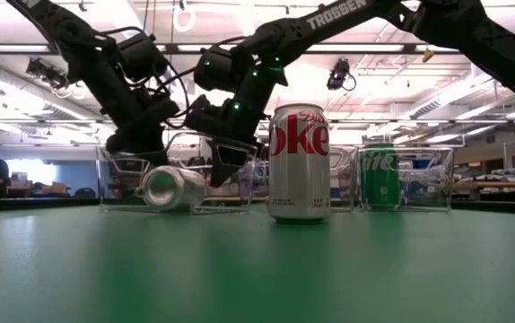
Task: Sort soda cans
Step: Adjust the red-silver soda can from the left transparent bin
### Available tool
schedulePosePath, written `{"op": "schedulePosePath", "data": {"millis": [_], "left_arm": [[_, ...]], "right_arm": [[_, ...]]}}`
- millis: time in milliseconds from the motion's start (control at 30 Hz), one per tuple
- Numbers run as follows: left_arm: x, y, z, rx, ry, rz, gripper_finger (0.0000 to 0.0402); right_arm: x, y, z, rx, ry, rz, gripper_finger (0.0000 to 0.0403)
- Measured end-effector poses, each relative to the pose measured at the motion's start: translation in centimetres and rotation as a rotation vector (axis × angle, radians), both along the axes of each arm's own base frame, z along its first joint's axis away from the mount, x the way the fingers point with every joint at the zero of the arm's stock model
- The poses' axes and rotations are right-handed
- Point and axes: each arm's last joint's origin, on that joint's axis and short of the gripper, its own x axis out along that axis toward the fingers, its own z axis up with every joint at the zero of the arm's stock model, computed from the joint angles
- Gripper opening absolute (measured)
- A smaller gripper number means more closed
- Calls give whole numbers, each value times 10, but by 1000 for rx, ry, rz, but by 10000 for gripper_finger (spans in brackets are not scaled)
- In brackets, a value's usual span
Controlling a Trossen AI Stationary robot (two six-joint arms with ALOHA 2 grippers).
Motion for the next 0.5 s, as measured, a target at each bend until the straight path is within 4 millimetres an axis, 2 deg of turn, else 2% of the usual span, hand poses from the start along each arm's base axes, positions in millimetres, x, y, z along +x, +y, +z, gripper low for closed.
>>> {"op": "schedulePosePath", "data": {"millis": [300, 367, 500], "left_arm": [[1, 0, -1, -52, 21, -18, 0], [2, -3, 3, -89, 62, -45, 0], [8, -5, 24, -117, 117, -137, 0]], "right_arm": [[1, -1, -6, 7, -22, -39, 15], [2, 0, -4, 0, -30, -29, 15], [4, -1, -2, 2, -40, -21, 14]]}}
